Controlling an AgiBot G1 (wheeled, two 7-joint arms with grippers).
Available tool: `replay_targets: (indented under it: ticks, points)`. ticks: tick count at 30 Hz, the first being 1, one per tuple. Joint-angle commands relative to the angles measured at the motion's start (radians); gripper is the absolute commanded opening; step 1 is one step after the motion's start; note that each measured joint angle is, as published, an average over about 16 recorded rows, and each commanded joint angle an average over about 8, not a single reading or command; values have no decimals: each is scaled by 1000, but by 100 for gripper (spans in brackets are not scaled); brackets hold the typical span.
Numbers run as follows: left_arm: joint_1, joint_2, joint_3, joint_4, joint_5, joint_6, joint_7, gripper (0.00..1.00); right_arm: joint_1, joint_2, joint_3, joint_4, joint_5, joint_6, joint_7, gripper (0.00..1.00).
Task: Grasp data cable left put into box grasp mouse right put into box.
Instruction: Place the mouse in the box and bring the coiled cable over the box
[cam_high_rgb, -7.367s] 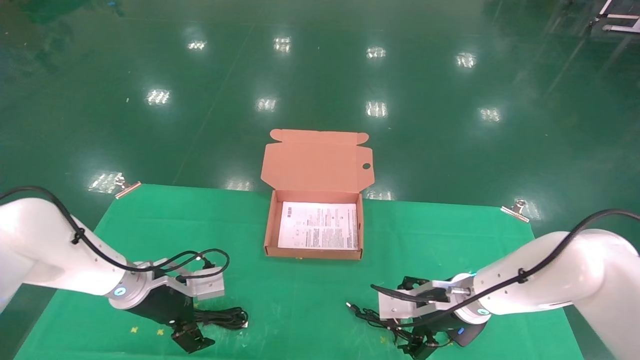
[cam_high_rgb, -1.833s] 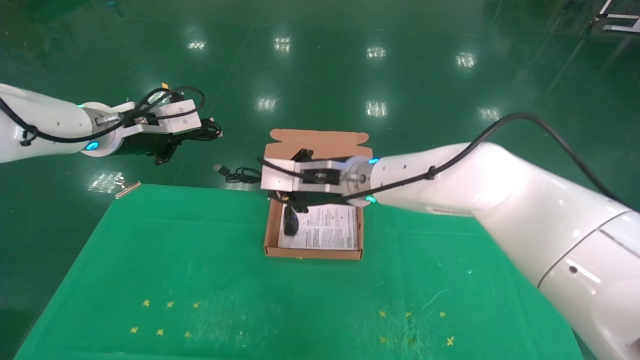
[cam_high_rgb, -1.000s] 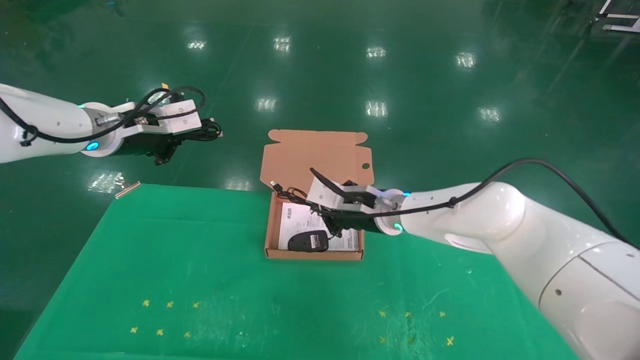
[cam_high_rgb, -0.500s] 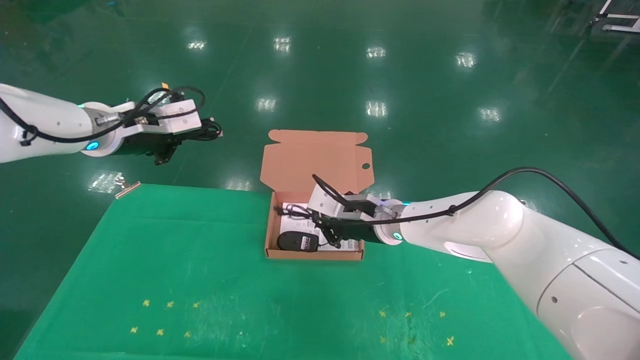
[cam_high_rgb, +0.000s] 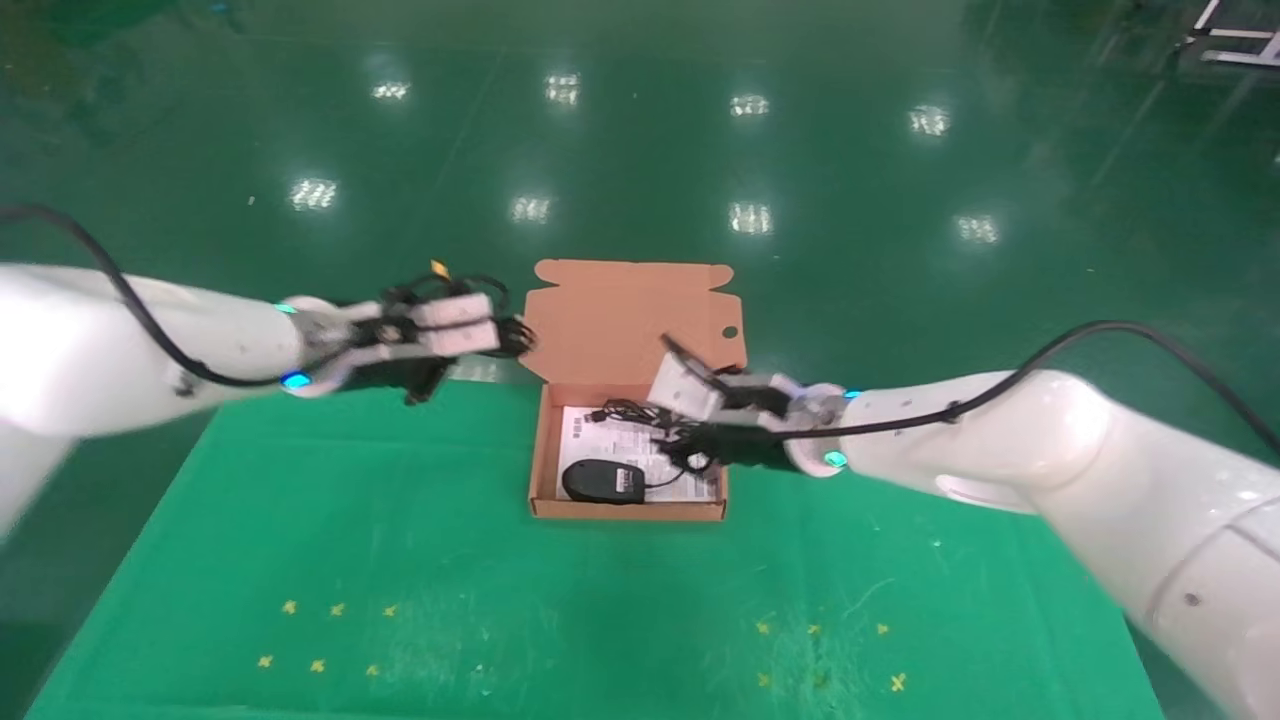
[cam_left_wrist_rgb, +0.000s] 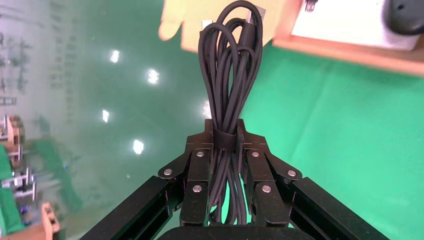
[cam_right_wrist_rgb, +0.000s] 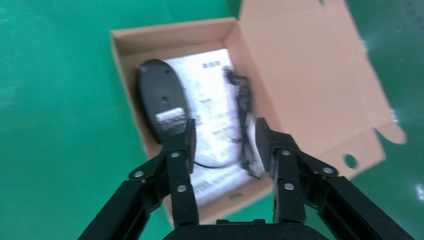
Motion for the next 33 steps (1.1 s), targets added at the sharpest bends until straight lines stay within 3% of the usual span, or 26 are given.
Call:
replay_targets:
  ticks: [1, 15, 28, 29, 33]
  points:
    - [23, 12, 5, -4, -5, -18, 9, 0, 7, 18, -2, 14, -5, 4, 6, 100]
    - [106, 178, 46, 185, -111, -213, 186, 0, 58, 266, -54, 260, -89, 56, 162, 100]
    - [110, 203, 193, 223, -319, -327, 273, 0, 107, 415, -136, 464, -225, 89, 365, 100]
    - [107, 204, 207, 225, -332, -333, 272, 5, 112, 422, -142, 475, -236, 90, 380, 100]
    - [100, 205, 252, 231, -370, -349, 267, 54, 126, 442, -158, 505, -270, 90, 426, 100]
